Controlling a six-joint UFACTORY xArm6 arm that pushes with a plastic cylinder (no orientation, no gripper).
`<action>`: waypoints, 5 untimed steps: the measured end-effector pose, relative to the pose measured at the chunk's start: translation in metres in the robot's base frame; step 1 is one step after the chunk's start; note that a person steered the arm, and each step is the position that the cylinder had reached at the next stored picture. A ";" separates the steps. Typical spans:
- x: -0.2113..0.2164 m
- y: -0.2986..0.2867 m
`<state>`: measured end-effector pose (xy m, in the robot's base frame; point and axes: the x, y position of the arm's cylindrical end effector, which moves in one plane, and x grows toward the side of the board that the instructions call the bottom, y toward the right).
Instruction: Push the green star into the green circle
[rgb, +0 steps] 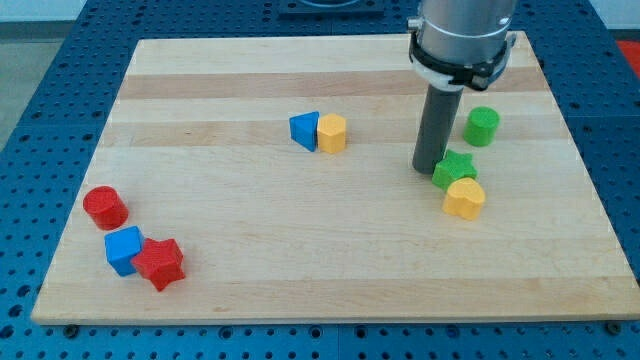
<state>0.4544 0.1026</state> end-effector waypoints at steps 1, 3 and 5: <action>0.027 -0.022; 0.021 0.014; -0.020 0.071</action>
<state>0.4344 0.1735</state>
